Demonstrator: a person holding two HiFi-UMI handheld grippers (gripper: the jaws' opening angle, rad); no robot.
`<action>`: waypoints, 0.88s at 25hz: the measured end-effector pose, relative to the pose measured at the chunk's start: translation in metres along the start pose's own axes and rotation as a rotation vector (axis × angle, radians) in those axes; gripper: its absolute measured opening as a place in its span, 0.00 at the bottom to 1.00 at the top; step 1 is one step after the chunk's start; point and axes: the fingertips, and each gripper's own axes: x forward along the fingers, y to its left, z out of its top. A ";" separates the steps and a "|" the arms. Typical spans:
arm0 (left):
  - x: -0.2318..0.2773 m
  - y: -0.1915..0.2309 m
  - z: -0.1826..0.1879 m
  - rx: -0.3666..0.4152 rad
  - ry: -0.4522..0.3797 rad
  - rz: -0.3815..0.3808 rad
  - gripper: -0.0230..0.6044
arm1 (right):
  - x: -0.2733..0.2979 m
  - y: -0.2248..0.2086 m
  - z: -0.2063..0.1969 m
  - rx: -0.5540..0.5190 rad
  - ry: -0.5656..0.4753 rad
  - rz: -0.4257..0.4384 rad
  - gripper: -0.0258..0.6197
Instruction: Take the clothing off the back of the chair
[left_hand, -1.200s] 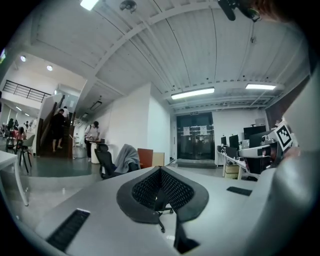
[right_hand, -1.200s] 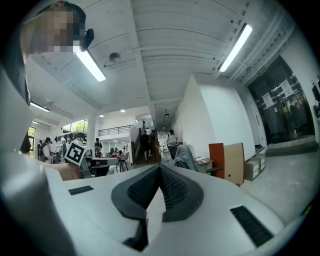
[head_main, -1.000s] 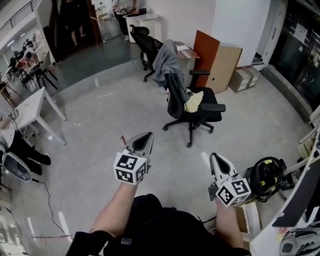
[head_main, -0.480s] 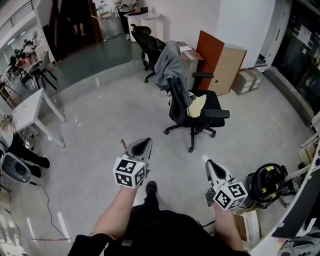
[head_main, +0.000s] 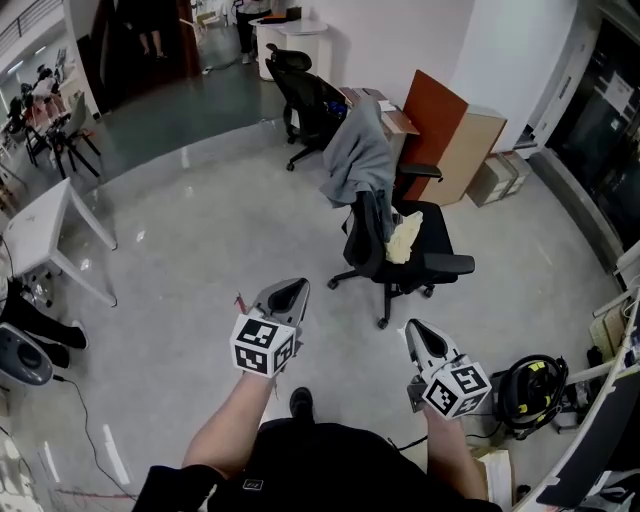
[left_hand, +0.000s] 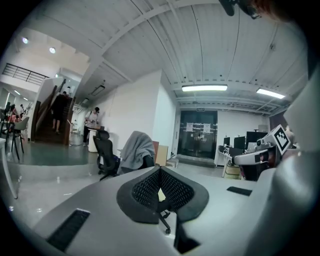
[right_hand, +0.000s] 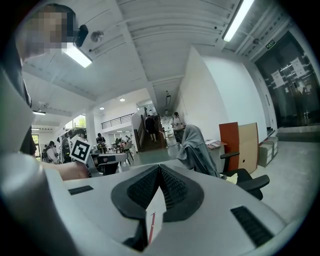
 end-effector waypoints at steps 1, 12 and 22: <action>0.005 0.012 0.005 0.003 -0.004 -0.006 0.04 | 0.014 0.001 0.005 -0.005 0.003 -0.003 0.06; 0.052 0.088 0.039 0.033 -0.029 -0.059 0.04 | 0.112 -0.001 0.034 -0.044 0.020 -0.033 0.06; 0.150 0.088 0.032 0.030 0.044 -0.105 0.04 | 0.168 -0.072 0.045 -0.004 0.019 -0.060 0.06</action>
